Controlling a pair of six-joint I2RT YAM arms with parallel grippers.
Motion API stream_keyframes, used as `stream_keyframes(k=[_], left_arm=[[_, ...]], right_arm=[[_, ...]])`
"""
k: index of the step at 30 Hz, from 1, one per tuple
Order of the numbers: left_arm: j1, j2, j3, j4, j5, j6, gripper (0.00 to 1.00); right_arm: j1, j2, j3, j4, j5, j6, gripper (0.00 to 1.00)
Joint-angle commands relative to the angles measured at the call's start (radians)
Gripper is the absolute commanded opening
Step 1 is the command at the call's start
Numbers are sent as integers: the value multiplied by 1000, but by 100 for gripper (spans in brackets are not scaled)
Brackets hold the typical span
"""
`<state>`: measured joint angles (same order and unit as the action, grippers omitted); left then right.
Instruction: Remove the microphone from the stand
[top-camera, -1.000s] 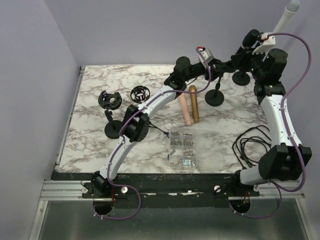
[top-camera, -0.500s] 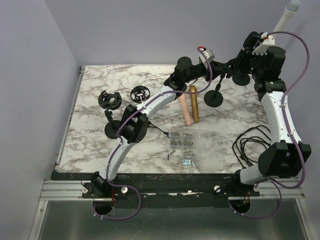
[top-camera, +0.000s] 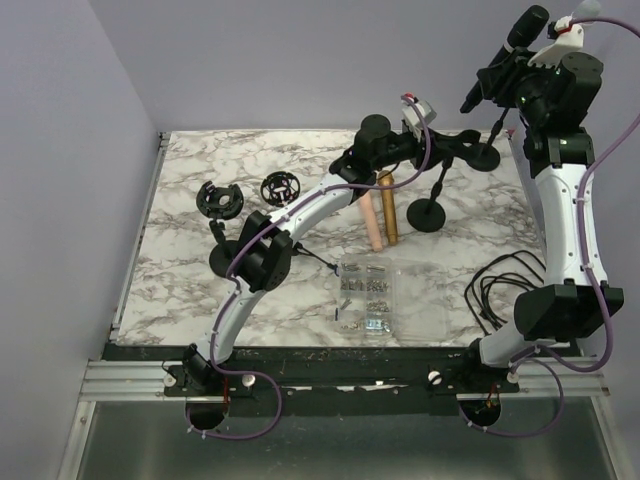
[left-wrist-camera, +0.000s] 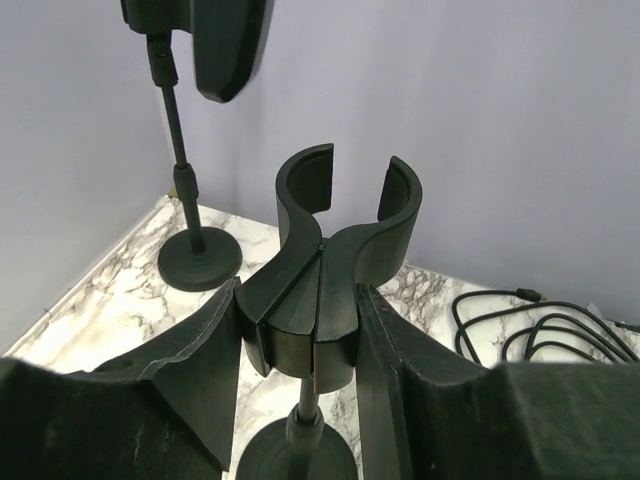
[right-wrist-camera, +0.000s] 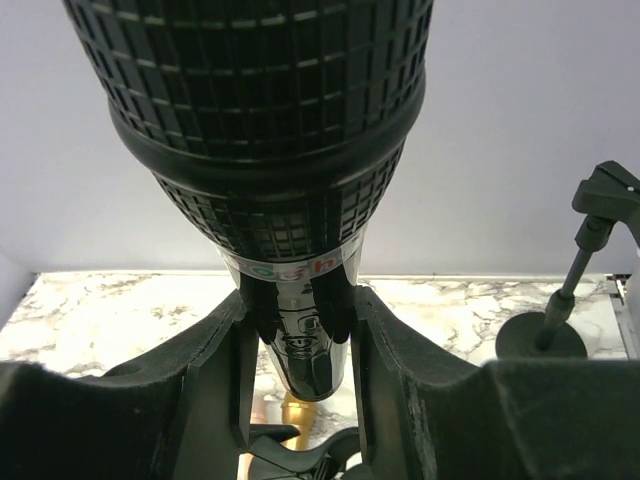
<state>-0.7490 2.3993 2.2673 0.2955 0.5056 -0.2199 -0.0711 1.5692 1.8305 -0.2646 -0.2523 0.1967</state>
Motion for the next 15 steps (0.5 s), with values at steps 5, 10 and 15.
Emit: stream_keyframes(k=[5, 10, 15], left_arm=[[-37, -21, -104, -21, 21, -36, 0], [-52, -20, -166, -10, 34, -30, 0], [-54, -19, -148, -65, 8, -50, 0]], right_arm=[[6, -89, -76, 33, -24, 38, 1], [6, -110, -96, 16, -4, 20, 1], [6, -113, -137, 43, -39, 49, 1]])
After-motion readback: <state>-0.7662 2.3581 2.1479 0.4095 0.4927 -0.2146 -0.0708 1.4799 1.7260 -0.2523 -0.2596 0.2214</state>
